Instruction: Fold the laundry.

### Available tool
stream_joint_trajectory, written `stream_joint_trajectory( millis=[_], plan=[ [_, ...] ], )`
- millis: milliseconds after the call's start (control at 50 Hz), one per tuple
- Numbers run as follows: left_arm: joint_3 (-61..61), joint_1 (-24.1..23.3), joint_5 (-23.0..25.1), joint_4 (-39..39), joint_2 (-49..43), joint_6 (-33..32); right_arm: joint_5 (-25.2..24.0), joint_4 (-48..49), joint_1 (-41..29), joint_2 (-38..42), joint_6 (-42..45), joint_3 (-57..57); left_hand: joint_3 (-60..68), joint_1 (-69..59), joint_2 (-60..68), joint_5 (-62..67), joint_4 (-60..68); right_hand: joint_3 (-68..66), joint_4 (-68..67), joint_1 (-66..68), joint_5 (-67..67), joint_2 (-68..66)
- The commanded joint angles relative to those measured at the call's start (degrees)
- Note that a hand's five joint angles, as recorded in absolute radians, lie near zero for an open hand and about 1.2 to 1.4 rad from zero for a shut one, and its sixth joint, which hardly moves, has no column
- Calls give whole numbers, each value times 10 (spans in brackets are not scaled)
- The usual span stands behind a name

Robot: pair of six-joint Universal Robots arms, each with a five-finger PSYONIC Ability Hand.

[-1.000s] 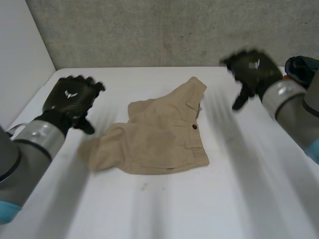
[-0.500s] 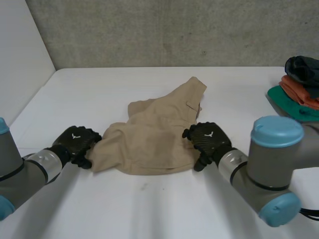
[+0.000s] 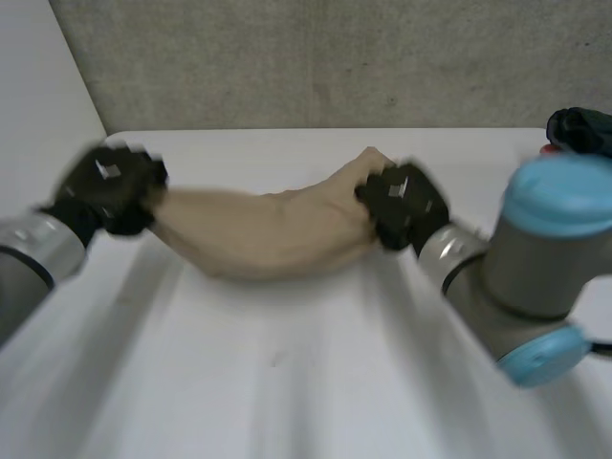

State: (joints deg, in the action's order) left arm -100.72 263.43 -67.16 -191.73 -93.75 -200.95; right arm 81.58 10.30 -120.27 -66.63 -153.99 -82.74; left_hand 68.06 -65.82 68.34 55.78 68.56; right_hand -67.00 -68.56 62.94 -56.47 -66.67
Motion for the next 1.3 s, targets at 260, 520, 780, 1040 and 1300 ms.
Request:
stream_joint_trajectory(
  millis=[260, 520, 780, 1040, 1300],
  plan=[
    [267, -21, -34, 239, 38, 71, -1, -264, 68, -113, 47, 274, 119, -142, 117, 142, 114, -130, -114, 171, -135, -133],
    [406, -95, -102, 173, -236, 21, 27, -157, 72, 55, 52, 272, 119, -142, 117, 142, 114, -130, -114, 171, -135, -133],
    [519, -132, -188, -271, -218, 28, 78, 298, 64, 69, 47, 357, 119, -142, 117, 142, 114, -130, -114, 171, -135, -133],
    [273, -132, -200, -250, -131, 28, 46, 211, 55, 138, 25, 353, 119, -142, 117, 142, 114, -130, -114, 171, -135, -133],
    [18, -146, -202, -159, -130, -12, -34, 133, 57, 214, 50, 180, 119, -142, 117, 142, 114, -130, -114, 171, -135, -133]
  ],
)
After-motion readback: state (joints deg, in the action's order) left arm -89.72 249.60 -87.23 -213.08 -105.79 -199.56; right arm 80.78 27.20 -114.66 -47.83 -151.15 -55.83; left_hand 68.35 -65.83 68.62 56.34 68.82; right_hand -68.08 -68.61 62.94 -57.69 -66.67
